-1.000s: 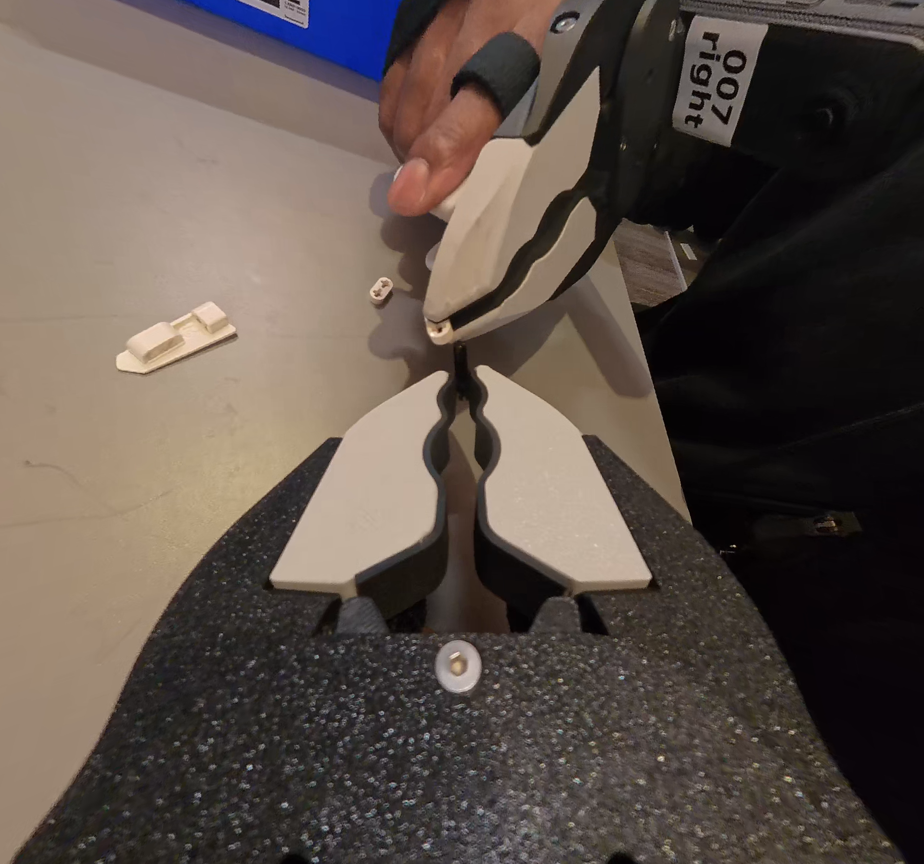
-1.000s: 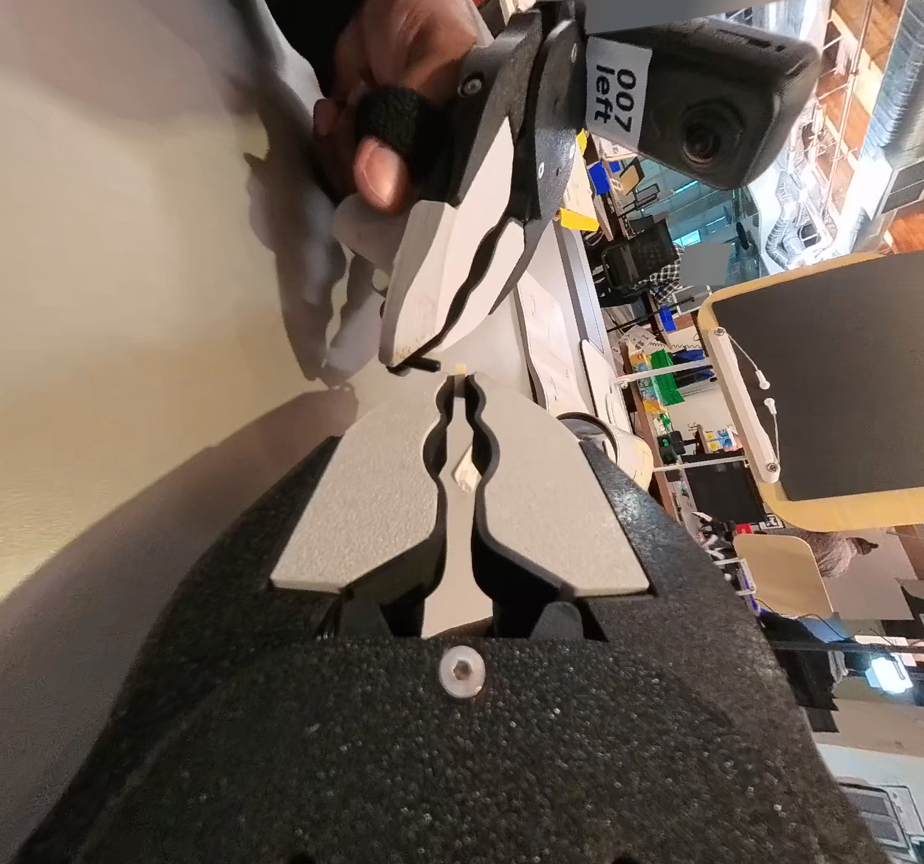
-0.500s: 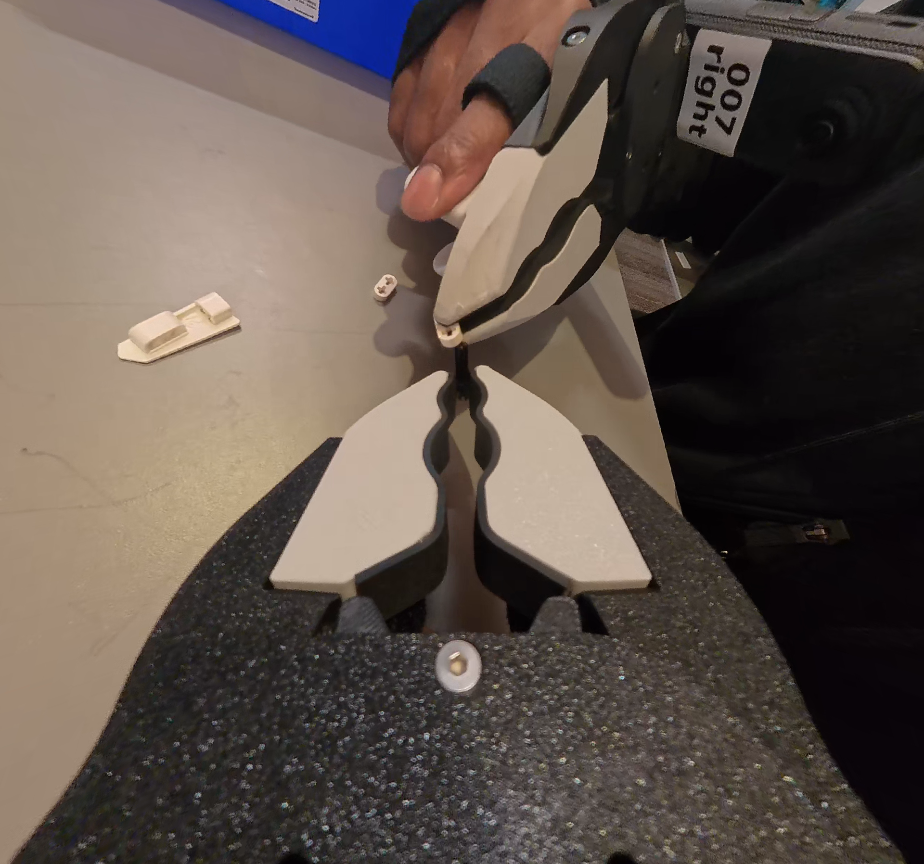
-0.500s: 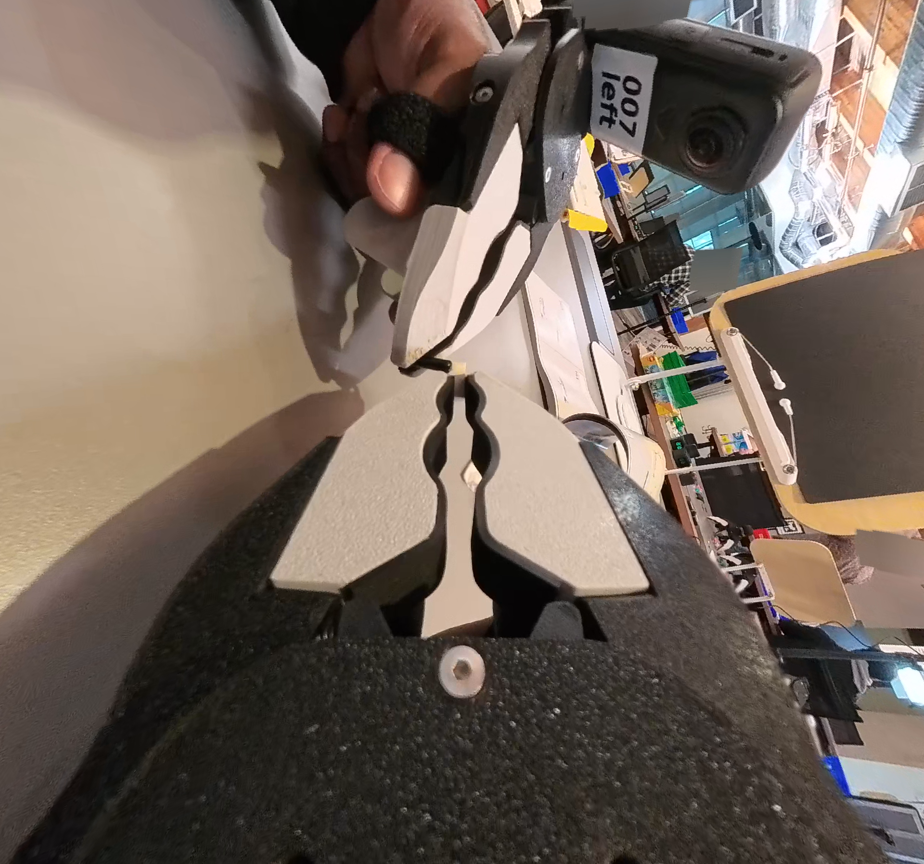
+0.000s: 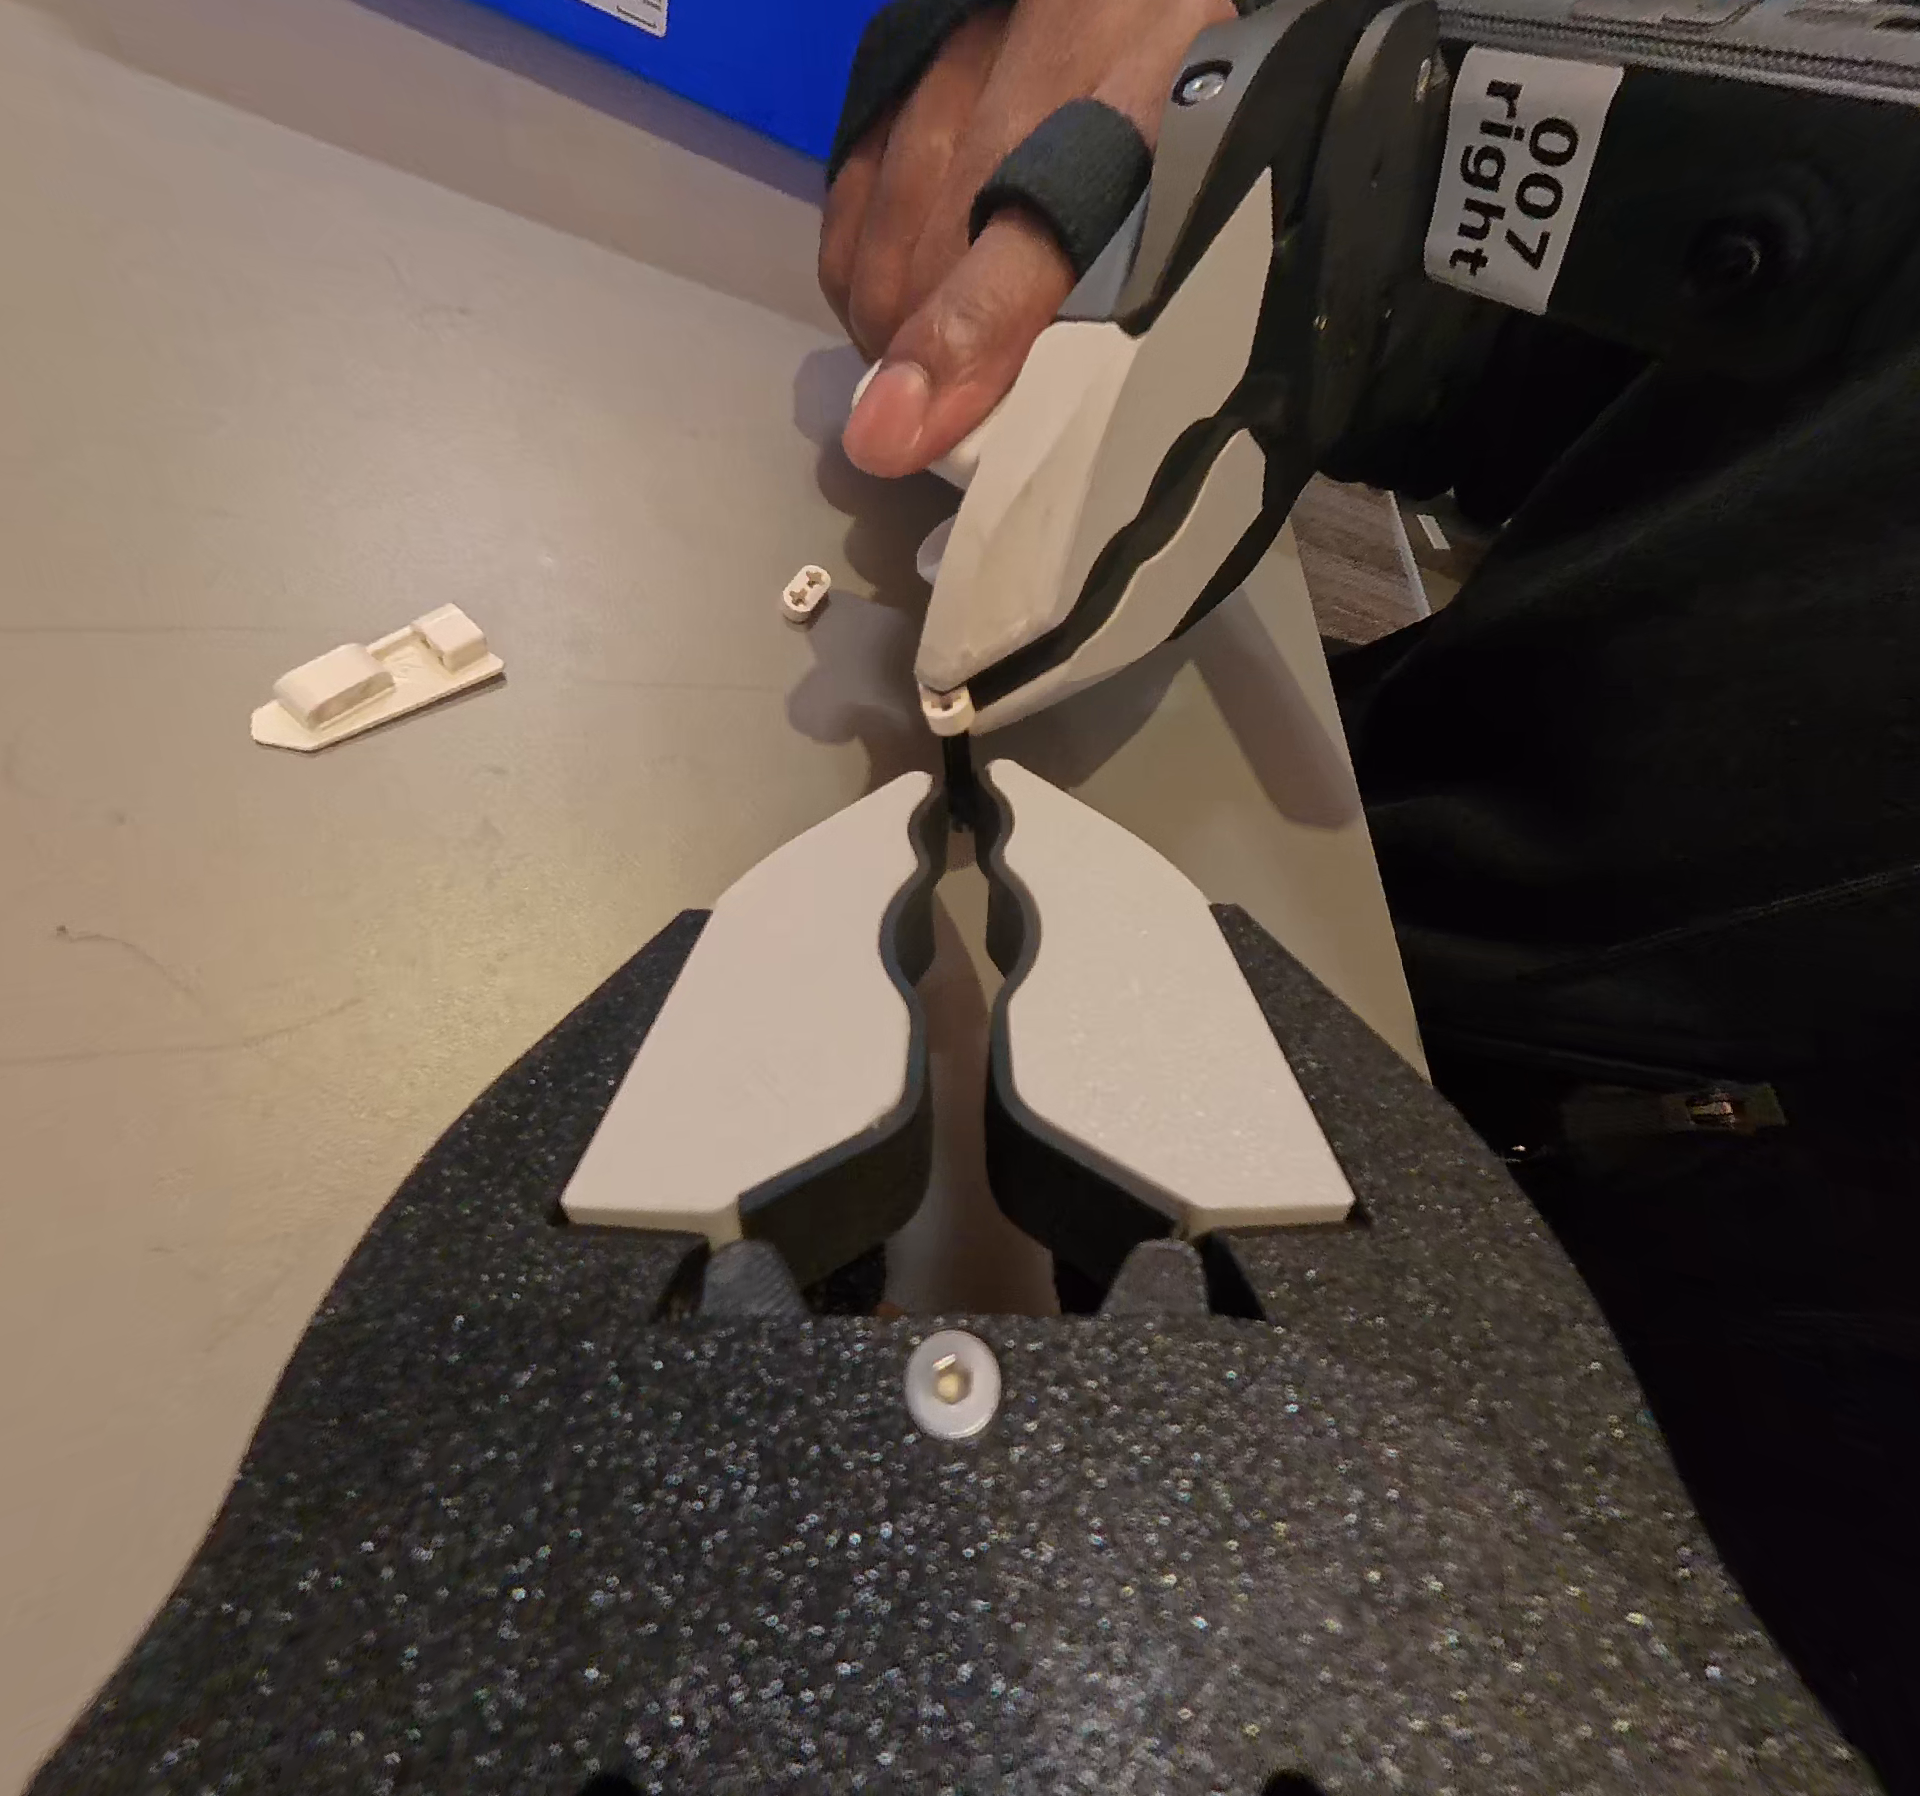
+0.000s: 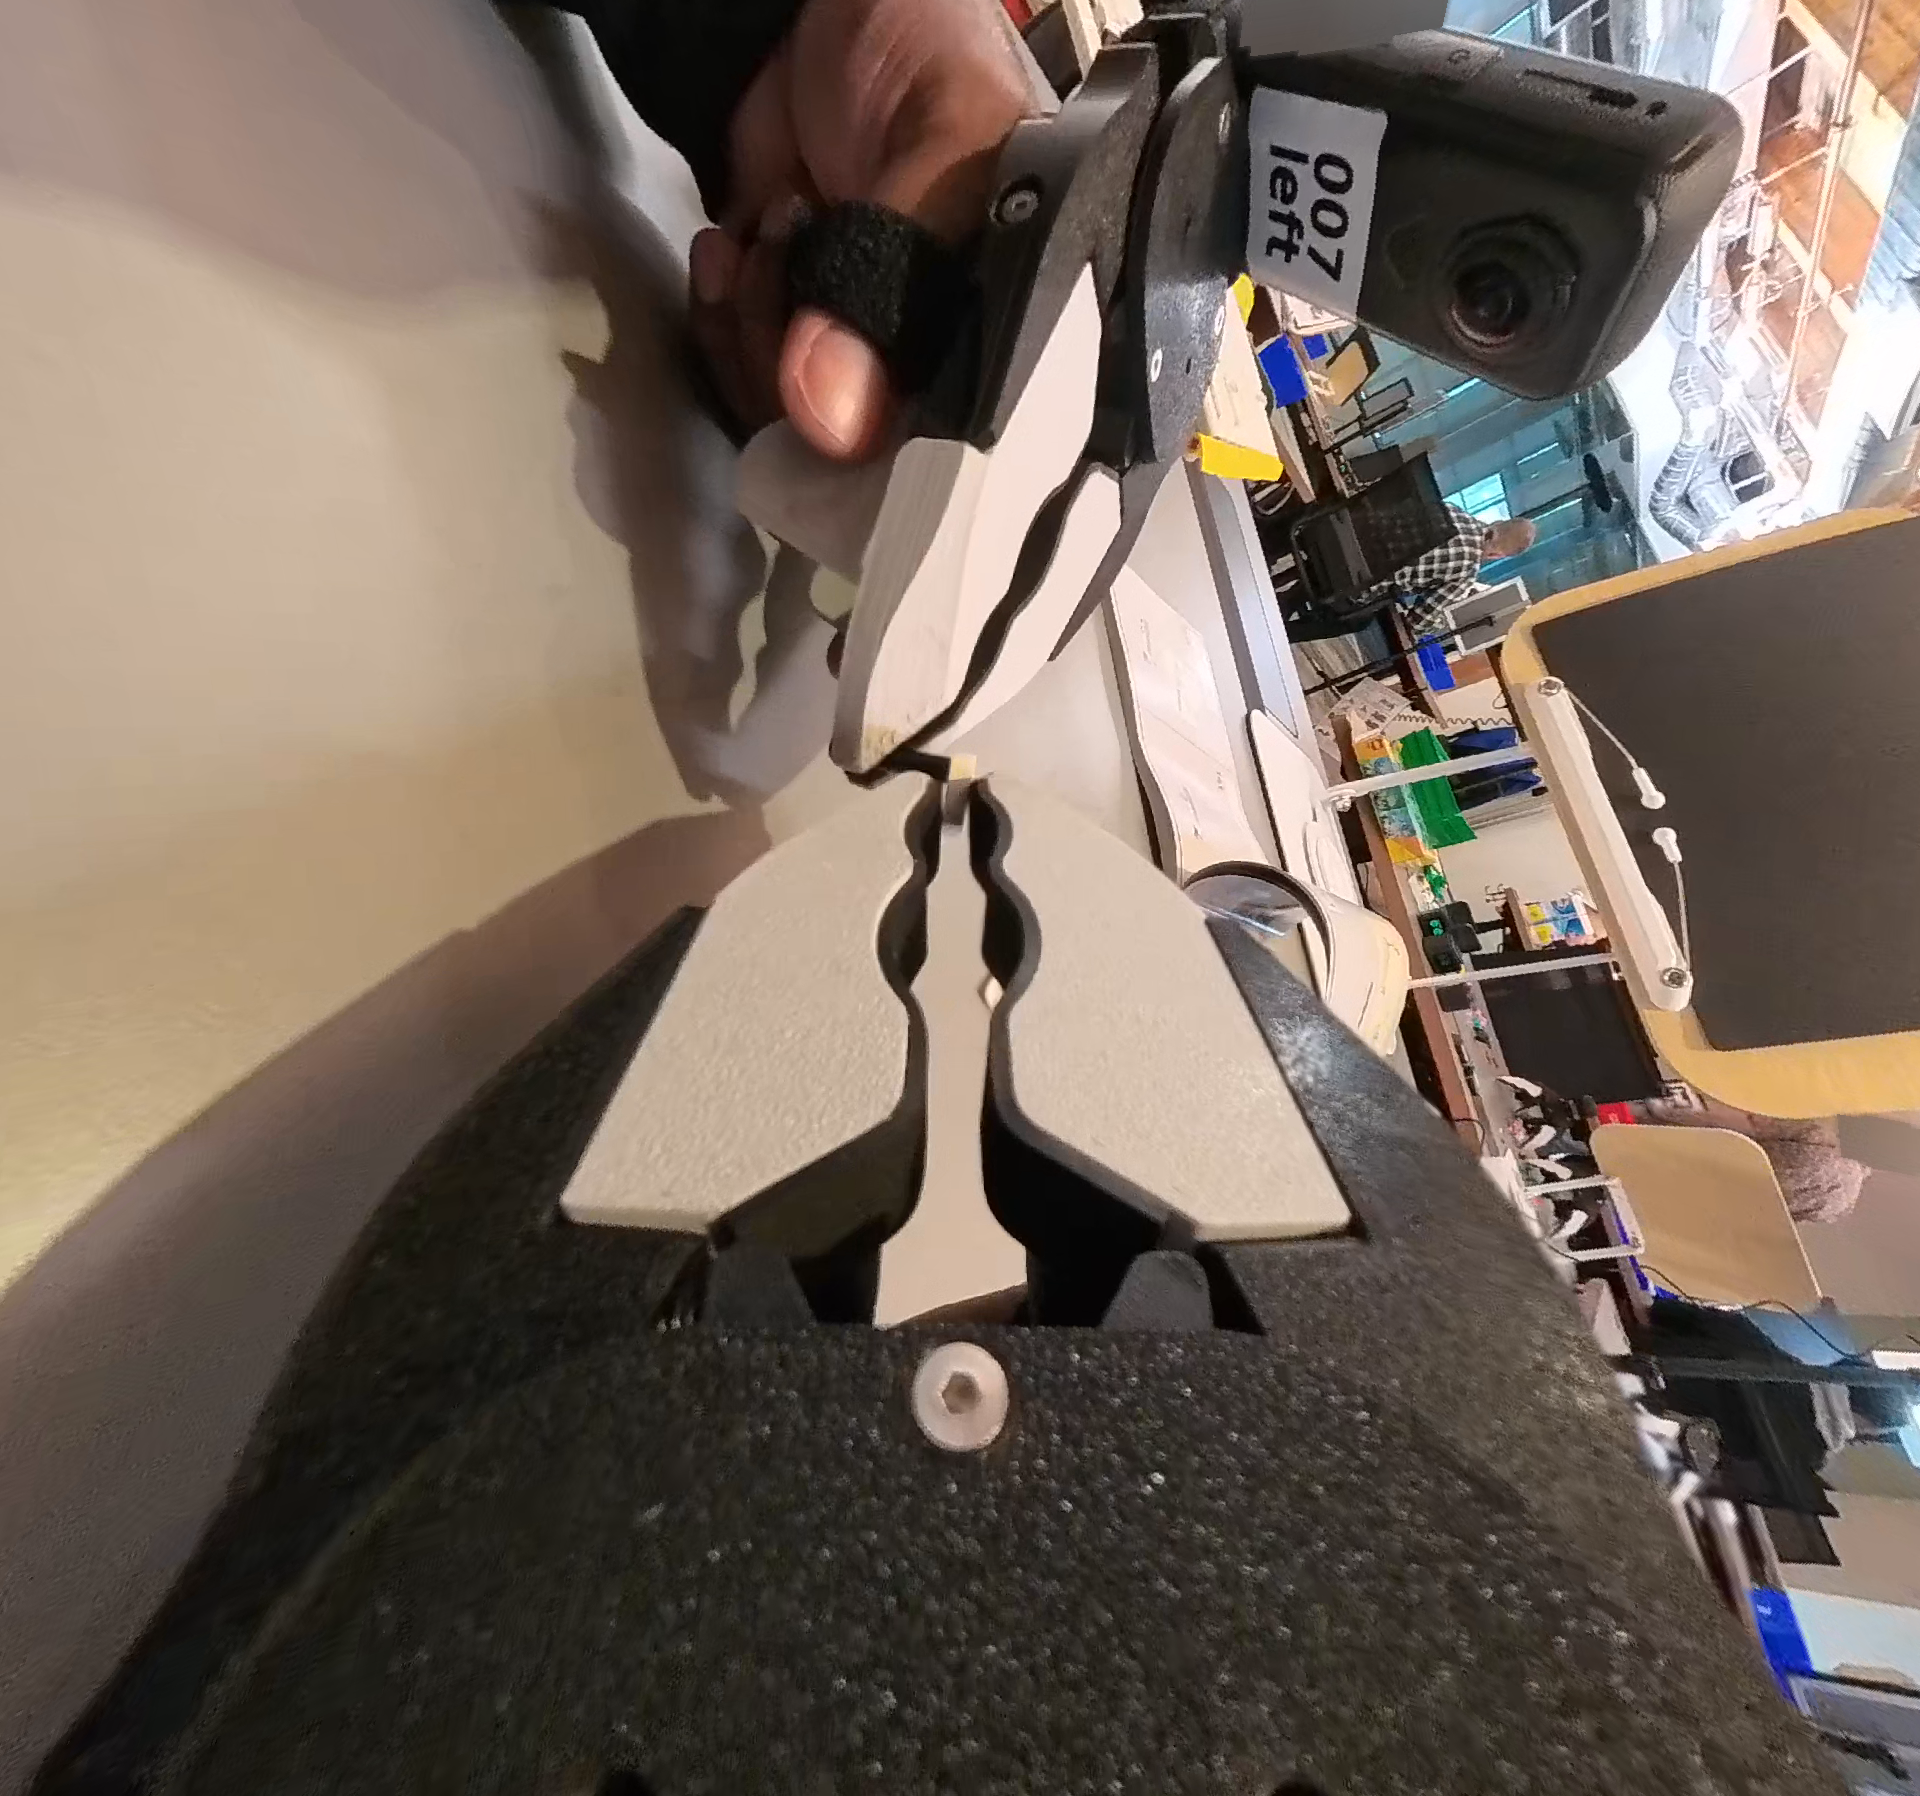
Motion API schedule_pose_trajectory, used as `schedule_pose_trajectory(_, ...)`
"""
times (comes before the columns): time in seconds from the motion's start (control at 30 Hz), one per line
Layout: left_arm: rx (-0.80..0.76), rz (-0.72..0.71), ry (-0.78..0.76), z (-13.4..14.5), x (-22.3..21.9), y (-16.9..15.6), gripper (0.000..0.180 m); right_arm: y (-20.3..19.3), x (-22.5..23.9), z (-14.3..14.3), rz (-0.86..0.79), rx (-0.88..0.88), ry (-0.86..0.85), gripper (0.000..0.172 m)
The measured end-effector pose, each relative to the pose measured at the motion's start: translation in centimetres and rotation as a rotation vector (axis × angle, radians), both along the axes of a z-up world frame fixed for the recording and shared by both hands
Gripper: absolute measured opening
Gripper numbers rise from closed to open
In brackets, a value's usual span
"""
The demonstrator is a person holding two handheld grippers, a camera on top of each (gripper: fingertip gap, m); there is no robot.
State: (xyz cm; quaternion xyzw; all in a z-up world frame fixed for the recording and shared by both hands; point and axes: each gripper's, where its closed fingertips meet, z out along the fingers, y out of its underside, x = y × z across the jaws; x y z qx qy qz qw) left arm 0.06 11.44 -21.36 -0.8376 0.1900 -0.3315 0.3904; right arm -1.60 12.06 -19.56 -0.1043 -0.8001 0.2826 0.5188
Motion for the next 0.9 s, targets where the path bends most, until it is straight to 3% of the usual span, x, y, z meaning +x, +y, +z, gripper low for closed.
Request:
schedule_pose_trajectory(0.47,-0.011,0.029,-0.034,0.2,-0.3,0.3,0.004,0.0,-0.3,0.0,-0.029,0.042,0.038,0.004)
schedule_pose_trajectory(0.9,0.026,0.047,-0.162,1.8,-0.5,0.5,0.004,0.1,-0.7,1.4,-0.078,-0.089,0.096,0.005)
